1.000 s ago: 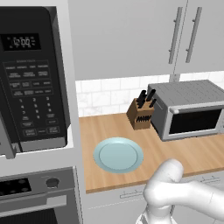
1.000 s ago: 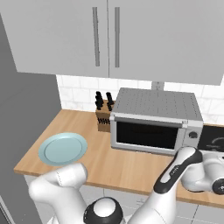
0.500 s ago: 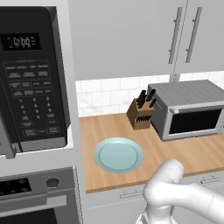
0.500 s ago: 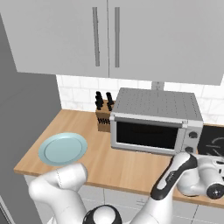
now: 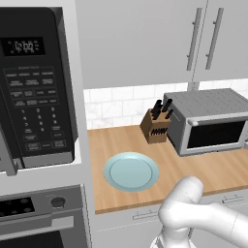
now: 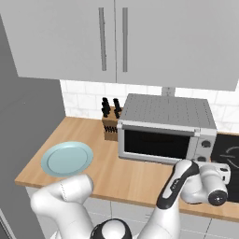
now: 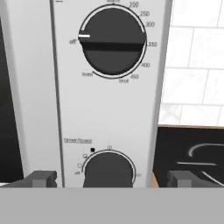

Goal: Pick up the kebab skewer and baguette bread, and place them inside the toaster oven. Close the toaster oven door and start by setting the timer.

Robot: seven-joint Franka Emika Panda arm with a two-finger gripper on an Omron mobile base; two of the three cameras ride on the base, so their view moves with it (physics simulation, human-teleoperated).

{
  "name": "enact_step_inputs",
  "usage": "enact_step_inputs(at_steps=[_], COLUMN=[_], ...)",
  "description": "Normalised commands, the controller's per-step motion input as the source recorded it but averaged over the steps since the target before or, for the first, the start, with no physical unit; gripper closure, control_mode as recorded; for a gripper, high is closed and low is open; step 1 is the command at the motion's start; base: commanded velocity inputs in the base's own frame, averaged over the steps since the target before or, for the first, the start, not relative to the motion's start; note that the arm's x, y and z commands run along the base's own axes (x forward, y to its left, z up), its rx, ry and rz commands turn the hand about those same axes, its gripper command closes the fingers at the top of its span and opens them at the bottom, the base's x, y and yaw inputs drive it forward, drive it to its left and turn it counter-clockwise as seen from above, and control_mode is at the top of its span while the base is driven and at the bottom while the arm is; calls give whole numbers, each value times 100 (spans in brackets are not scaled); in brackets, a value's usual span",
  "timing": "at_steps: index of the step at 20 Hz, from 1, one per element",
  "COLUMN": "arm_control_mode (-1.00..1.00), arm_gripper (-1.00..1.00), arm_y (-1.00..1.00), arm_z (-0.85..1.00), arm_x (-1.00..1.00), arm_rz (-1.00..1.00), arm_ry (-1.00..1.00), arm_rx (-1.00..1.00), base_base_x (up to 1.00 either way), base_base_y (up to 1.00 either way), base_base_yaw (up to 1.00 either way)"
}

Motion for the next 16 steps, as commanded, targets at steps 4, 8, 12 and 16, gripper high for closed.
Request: enact_step_inputs(at_steps=[4,8,12,16], arm_control_mode=[-100,-100,-100,-100], arm_gripper=[-100,-100,-100,-100], arm_y=[0,0,0,0], arm_z=[-9,0,0,-13], arm_x=[12,10,1,0], arm_rz=[0,0,0,0], arm_ry=[0,0,0,0], arm_rx=[0,0,0,0], base_base_x=[0,0,0,0], base_base_y=[0,0,0,0], base_base_yaw=[0,0,0,0])
